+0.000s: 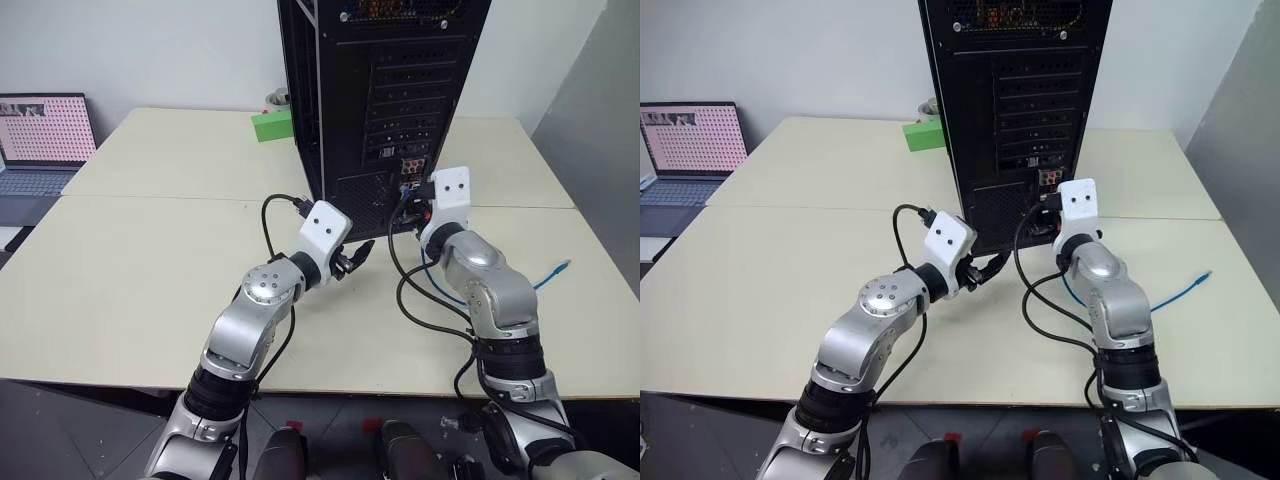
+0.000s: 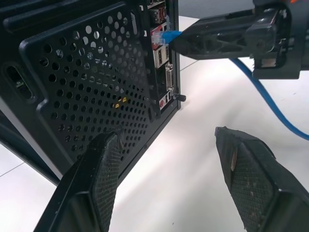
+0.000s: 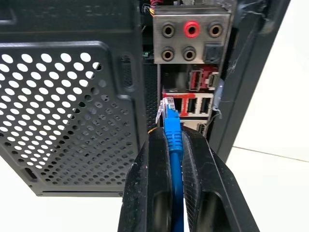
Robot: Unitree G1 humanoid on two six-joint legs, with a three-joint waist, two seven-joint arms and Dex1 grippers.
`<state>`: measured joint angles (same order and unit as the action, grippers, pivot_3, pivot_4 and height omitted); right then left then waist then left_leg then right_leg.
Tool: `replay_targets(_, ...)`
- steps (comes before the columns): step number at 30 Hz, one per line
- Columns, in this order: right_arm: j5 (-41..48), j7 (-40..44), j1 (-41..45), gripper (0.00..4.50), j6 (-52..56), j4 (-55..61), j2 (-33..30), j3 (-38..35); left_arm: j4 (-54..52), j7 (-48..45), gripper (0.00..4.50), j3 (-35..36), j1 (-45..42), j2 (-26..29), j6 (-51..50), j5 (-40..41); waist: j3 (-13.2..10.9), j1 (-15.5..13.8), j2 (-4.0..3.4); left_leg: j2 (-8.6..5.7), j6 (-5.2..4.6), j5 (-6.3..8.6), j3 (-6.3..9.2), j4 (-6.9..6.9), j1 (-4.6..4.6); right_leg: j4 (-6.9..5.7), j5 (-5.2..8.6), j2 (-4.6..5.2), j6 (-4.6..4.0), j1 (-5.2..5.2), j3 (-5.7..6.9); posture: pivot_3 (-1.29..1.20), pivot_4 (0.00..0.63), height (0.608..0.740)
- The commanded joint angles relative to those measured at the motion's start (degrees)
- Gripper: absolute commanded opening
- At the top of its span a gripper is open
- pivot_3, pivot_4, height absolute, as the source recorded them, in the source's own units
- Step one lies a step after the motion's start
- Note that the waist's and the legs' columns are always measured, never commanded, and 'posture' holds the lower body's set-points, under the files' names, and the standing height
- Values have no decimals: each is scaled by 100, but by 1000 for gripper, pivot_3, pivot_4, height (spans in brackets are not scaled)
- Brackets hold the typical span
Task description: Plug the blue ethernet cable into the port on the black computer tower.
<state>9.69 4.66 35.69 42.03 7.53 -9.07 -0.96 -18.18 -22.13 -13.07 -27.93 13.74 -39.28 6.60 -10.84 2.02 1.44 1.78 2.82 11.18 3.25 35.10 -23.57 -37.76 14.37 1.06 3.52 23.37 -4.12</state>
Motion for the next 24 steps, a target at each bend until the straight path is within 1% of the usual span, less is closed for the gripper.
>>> replay_targets(1, -11, -23, 32, 33, 25, 314, -40, -109, -238, -31, 3226, 5, -37, -5, 162, -7, 0, 1, 0, 0, 0, 0, 0, 0, -1, 0, 0, 0, 0, 1, 0, 0, 150, 740)
replay_targets(24, -50, -67, 248, 33, -175, 25, 11, -184, -216, -13, 3226, -18, 1, -15, 206, -35, 0, 4, 0, 0, 0, 0, 0, 0, -17, 0, 0, 0, 1, 17, 0, 0, 150, 740)
